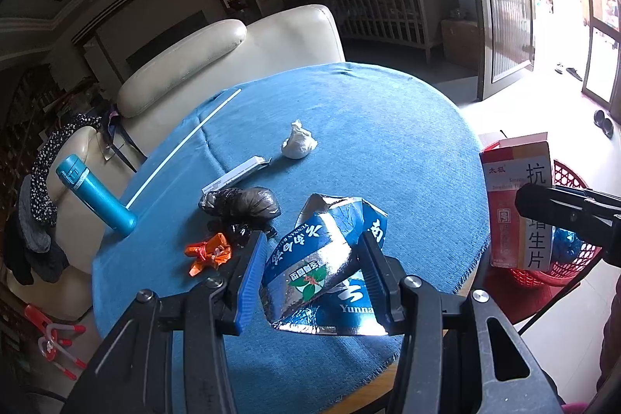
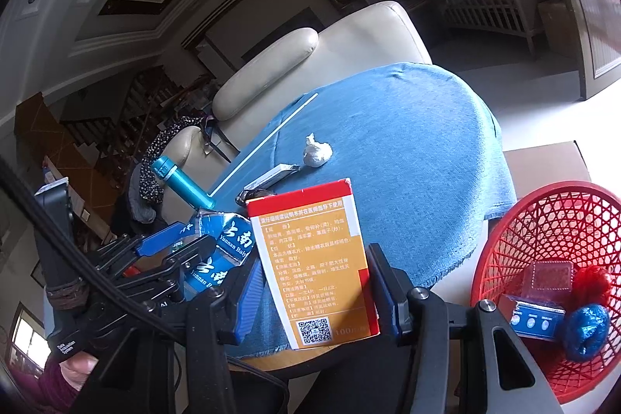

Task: Collect trash
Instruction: 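Move both tools toward the red basket, holding the wrapper and medicine box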

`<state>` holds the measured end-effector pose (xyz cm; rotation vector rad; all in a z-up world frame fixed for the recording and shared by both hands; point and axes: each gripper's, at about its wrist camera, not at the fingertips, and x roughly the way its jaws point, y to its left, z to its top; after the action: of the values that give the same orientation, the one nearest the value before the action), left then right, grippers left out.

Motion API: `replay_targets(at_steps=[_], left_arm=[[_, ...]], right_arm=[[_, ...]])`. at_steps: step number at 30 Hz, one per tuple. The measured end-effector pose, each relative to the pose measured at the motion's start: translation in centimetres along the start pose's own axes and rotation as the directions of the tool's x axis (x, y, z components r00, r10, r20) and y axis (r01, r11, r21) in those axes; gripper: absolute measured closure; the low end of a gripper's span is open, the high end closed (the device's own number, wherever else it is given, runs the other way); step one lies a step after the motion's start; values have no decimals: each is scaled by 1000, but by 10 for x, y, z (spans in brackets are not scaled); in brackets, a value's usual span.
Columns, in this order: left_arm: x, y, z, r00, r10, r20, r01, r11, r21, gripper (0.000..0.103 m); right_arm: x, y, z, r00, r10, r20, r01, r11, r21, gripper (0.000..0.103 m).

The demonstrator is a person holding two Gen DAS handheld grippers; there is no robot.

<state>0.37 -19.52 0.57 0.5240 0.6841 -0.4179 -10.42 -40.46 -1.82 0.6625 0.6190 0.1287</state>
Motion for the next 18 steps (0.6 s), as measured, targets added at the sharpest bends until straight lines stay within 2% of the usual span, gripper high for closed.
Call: replay_targets(at_steps=[18], left_arm=[[3, -11, 0, 1000, -11, -4, 11, 1000, 25, 53]], right_arm=[[-2, -8, 0, 1000, -7, 5, 6, 1000, 22, 50]])
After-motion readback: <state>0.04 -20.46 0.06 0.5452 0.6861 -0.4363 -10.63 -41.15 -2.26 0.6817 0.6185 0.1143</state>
